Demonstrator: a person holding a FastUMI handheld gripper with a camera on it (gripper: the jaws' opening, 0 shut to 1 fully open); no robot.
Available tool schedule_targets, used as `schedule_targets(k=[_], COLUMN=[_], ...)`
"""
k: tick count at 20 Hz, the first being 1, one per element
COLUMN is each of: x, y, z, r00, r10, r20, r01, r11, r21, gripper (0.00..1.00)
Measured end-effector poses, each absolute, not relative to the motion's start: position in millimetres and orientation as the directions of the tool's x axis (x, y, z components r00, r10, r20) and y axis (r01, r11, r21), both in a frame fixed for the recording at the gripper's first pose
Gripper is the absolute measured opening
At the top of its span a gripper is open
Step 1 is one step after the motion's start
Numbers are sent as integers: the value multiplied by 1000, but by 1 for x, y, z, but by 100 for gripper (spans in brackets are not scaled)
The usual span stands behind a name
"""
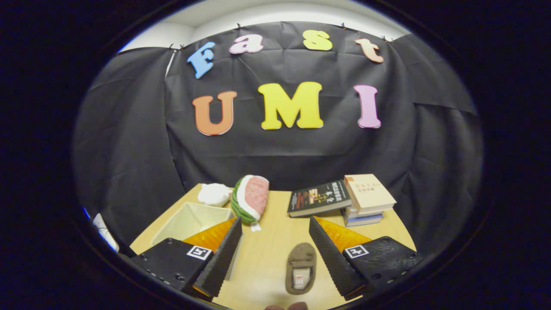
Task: Open the storage box then place both shoes into the box .Put the left shoe in first, then the right shoe, with the right side of both shoes facing outward in a uniform manner.
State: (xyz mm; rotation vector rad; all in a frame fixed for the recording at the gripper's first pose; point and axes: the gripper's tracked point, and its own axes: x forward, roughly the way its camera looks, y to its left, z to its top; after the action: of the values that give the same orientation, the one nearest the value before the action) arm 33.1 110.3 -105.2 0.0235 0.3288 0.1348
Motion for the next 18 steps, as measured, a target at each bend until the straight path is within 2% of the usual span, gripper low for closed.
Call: schedule_targets(k=[7,18], x=[25,61], y=[55,29], z=[-228,-349], r00=[846,689], r10=[76,58], r20=[-527,-723], r01=[-81,-27], r11=[997,998], r21=[14,54], gripper=[96,96])
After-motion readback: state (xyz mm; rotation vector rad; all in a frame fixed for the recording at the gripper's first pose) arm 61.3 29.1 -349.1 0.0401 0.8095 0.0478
